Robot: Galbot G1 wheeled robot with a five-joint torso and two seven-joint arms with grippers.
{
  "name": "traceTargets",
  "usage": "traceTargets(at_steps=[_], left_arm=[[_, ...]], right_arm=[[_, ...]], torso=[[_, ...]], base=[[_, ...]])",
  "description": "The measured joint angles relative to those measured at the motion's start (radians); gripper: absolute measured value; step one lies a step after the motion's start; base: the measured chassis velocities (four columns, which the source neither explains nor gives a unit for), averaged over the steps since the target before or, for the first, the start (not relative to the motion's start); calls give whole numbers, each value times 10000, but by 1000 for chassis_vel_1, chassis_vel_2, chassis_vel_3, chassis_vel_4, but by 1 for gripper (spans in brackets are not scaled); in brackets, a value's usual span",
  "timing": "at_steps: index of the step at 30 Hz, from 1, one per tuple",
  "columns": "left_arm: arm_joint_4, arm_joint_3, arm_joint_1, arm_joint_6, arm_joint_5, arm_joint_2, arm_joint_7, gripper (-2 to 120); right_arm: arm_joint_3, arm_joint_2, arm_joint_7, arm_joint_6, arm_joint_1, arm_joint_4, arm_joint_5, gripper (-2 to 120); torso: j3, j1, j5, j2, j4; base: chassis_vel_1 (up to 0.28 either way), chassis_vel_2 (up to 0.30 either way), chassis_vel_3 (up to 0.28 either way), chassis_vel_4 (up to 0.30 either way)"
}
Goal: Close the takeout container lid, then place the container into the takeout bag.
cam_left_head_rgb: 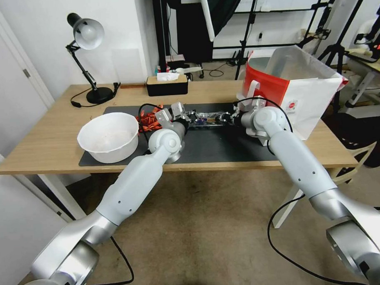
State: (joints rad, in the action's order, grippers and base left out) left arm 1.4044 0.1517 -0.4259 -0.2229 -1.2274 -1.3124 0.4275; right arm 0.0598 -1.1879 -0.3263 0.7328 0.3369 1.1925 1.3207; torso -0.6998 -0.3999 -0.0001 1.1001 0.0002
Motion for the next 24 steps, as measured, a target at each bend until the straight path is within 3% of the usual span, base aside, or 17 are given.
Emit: traceTargets(at_steps=[6,14,18,23,24], left_arm=[[279,-141,-95,29,-115,192,-65,0],[1495,-403,-773,237,161,1028,-470,0],[2343,-717,-1489,395,1104,1628,-725,2],[3018,-1009,-2239,520,2171,2148,-922,15],[3241,-1173,-2685,687,2942,2371,-1035,25]], right_arm=[[95,30,-136,-12,49,52,78,2],[163,130,-234,-8,74,177,191,2],[199,172,-235,-3,84,279,295,2],[192,178,-255,-3,84,406,401,2],[174,162,-280,-3,68,459,450,2]], torso=[[-1,0,1,0,-1],[-3,-1,0,0,-2],[-3,-1,-2,-3,-2],[-2,-1,0,-2,-1],[-2,0,-2,-2,-1]], base=[[0,0,0,0],[0,0,0,0],[0,0,0,0],[0,0,0,0],[0,0,0,0]])
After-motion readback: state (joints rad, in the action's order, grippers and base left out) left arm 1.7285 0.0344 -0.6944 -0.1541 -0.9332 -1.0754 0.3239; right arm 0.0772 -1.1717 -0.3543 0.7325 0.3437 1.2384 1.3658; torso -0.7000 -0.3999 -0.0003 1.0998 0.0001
